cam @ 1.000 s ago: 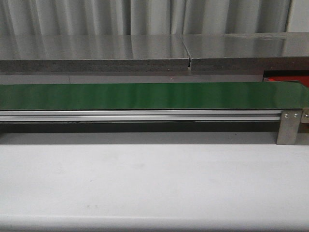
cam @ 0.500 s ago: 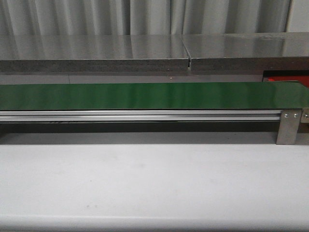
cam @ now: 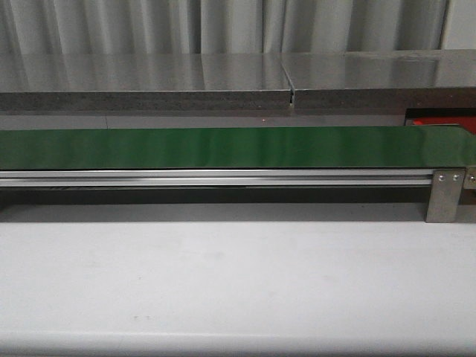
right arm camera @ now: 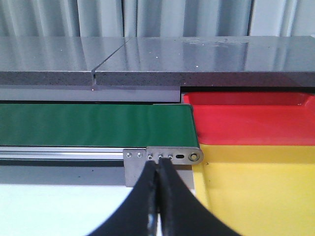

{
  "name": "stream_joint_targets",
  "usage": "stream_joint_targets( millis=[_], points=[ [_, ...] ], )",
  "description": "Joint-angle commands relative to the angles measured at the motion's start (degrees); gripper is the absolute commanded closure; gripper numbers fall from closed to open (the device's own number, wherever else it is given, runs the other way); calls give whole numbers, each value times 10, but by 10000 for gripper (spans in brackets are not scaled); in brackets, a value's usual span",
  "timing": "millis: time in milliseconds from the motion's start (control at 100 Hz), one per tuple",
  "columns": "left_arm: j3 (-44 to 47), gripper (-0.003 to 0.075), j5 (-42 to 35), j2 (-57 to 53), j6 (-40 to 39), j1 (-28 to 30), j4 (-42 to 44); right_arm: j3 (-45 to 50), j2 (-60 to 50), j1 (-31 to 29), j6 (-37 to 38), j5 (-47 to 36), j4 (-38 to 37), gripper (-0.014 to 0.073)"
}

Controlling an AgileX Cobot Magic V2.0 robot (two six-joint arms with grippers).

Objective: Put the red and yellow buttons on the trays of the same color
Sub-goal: 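Move the left gripper over a red push-button in the pile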

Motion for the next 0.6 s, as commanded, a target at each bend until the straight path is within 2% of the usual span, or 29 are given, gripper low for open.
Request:
stream_joint_targets(
  millis=[0,70,140,190,290,360,450,590],
  points=[
    [-21,739,-34,21,-5,0,-7,-10,4,0,0,-47,-9,710],
    [-21,720,-24,33,-5,0,-7,-10,4,0,0,-47,-9,710],
    [-21,634,-17,41,-5,0,-7,-10,4,0,0,-47,-9,710],
    [-21,537,-13,42,-5,0,-7,-10,4,0,0,-47,-9,710],
    [-21,280,-8,42,-5,0,-7,-10,4,0,0,-47,-9,710],
    [-21,130,3,42,-5,0,-7,-10,4,0,0,-47,-9,710],
    [-21,64,6,42,-5,0,-19,-10,4,0,0,-47,-9,710],
    [-21,64,16,42,-11,5,-27,-10,4,0,0,-47,-9,710]
  ],
)
